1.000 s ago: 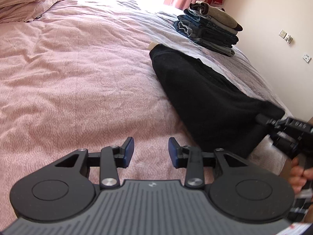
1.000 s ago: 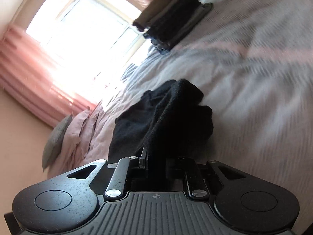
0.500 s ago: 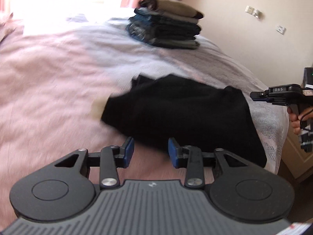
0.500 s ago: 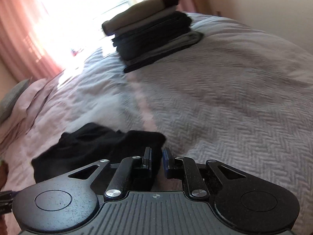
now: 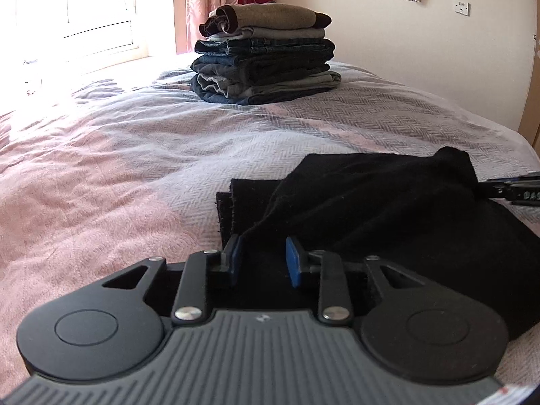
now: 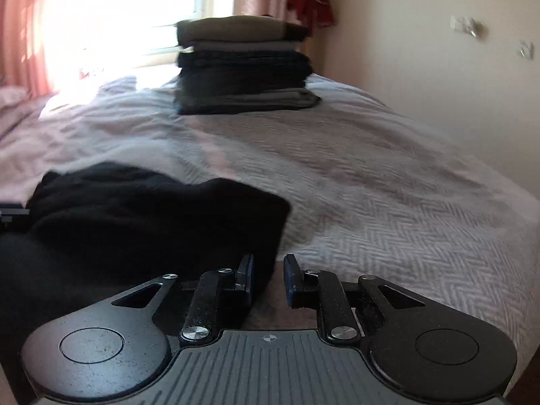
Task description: Fold large clothes
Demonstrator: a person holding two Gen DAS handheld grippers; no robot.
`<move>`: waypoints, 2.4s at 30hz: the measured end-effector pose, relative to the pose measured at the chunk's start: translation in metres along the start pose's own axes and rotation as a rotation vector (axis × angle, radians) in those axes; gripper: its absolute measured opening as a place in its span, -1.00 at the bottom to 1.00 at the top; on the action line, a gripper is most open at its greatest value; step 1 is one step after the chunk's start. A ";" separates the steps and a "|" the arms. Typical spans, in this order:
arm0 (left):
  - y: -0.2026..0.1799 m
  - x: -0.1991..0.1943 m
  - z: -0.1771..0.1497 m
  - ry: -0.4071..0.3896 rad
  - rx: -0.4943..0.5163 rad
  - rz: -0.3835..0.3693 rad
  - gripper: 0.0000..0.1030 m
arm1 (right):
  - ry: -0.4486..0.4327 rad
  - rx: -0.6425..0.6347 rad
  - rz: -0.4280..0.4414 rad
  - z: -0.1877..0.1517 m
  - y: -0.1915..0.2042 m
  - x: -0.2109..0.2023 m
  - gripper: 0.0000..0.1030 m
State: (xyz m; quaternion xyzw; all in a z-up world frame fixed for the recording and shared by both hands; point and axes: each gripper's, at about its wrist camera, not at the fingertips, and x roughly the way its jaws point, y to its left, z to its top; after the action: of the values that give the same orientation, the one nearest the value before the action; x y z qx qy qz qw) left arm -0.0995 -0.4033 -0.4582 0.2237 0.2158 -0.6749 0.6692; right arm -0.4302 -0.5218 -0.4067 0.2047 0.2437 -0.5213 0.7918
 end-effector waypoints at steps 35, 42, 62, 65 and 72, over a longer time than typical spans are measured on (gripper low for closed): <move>-0.054 -0.194 -0.030 0.160 -0.145 0.076 -0.24 | 0.111 -0.016 0.232 -0.066 0.069 -0.173 0.08; -0.013 -0.176 -0.011 0.076 -0.154 0.003 0.09 | 0.040 0.209 0.286 -0.048 0.011 -0.138 0.11; 0.127 0.082 0.020 0.458 -0.521 -0.714 0.31 | 0.357 0.627 0.630 -0.023 -0.048 0.040 0.01; 0.109 0.084 0.020 0.493 -0.450 -0.704 0.13 | 0.352 0.680 0.637 -0.023 -0.047 0.051 -0.09; 0.090 0.064 0.035 0.472 -0.417 -0.592 -0.65 | 0.382 0.635 0.595 0.010 -0.032 0.056 -0.62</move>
State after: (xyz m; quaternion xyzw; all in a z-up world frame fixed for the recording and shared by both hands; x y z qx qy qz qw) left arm -0.0107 -0.4768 -0.4673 0.1601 0.5496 -0.7101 0.4099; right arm -0.4391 -0.5804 -0.4342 0.5896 0.1443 -0.2735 0.7461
